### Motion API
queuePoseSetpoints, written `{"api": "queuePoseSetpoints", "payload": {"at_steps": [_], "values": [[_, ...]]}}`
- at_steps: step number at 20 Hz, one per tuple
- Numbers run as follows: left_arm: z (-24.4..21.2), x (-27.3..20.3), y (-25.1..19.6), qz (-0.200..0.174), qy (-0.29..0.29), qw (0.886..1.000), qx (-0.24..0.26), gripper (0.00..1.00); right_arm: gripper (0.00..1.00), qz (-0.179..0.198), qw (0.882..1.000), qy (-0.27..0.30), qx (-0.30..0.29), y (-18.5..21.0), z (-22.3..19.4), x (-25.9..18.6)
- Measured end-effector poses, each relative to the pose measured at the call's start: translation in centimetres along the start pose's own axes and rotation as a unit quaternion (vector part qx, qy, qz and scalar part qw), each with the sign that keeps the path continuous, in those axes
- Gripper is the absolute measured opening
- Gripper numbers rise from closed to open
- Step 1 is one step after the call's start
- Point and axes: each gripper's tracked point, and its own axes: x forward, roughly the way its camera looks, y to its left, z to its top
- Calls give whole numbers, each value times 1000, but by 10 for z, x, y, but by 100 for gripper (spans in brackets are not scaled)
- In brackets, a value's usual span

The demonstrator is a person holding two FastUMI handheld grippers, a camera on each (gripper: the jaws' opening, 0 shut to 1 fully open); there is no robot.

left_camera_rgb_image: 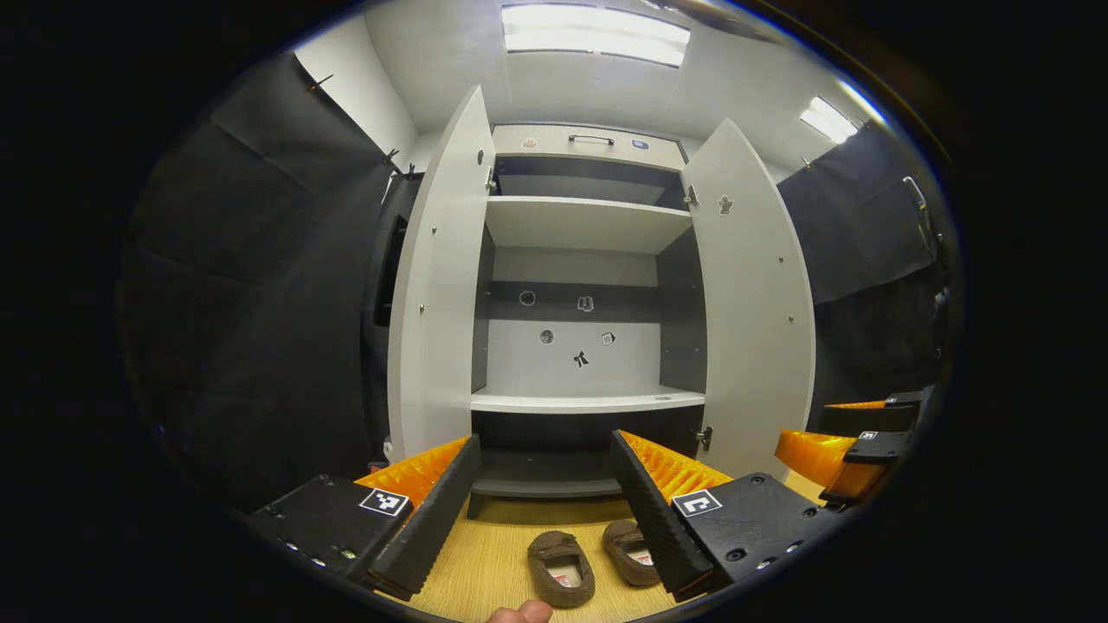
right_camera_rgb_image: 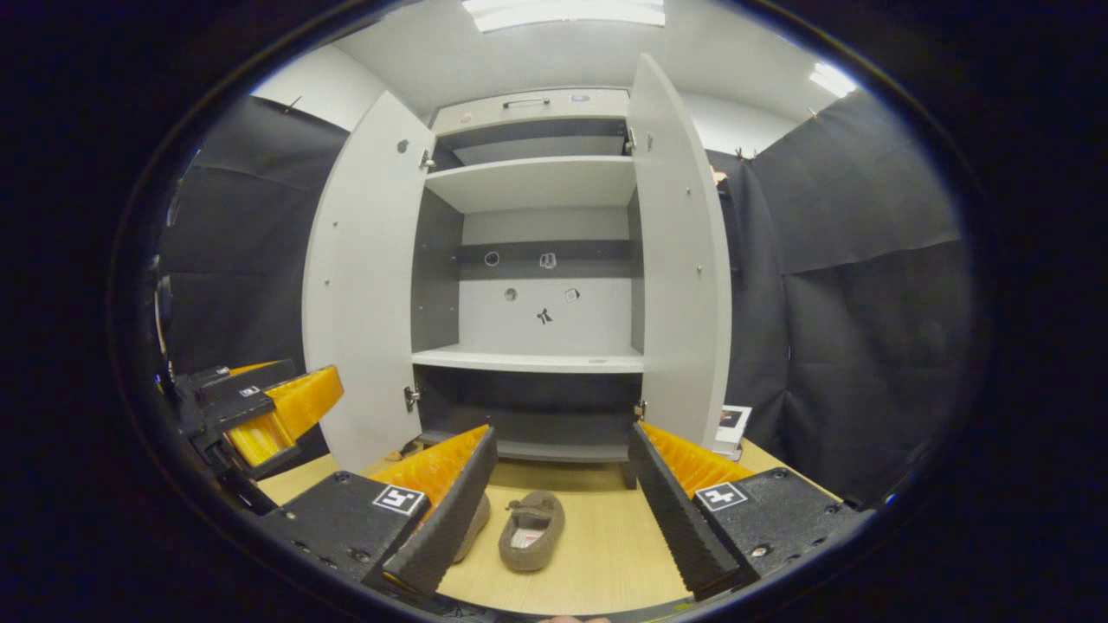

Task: Grab one shoe with the right hand and put it into the shoe cabinet, grab the other shoe with the left hand and put it into the shoe cabinet; then close the right door with the right hand and the left door with the left hand.

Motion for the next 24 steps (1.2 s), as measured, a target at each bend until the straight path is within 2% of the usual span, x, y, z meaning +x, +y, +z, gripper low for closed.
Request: {"api": "queuePoseSetpoints", "payload": {"at_steps": [3, 5, 6, 8, 10, 12, 14, 15, 17, 18, 20, 24], "values": [[-1, 0, 1, 1, 1, 1000, -2, 95, 94, 12, 1000, 20, 1, 8, -11, 15], [-3, 0, 4, 4, 2, 1000, 0, 95, 99, 21, 999, 31, -4, 15, -19, 27], [-3, 0, 5, 5, 2, 1000, 0, 95, 94, 26, 999, 38, -8, 20, -25, 35], [-6, 0, 7, 8, 5, 1000, -2, 95, 99, 42, 997, 56, -10, 31, -39, 50], [-8, 1, 9, 11, 9, 1000, -4, 95, 94, 57, 995, 77, -9, 43, -56, 66], [-9, 1, 12, 15, 11, 1000, -4, 95, 99, 67, 993, 99, -14, 53, -80, 83], [-10, 1, 15, 19, 12, 1000, -3, 95, 99, 77, 988, 132, -20, 61, -112, 98], [-11, 0, 17, 21, 13, 1000, -3, 95, 95, 80, 985, 151, -22, 64, -131, 105], [-13, 0, 20, 27, 17, 999, -2, 95, 99, 88, 977, 192, -16, 71, -165, 116], [-15, -1, 22, 29, 19, 999, -3, 95, 95, 89, 974, 209, -9, 73, -180, 122], [-17, -2, 26, 34, 22, 999, -4, 95, 99, 85, 967, 240, -7, 74, -208, 131], [-22, -2, 32, 43, 29, 999, -6, 95, 90, 87, 954, 287, -12, 78, -248, 150]]}}
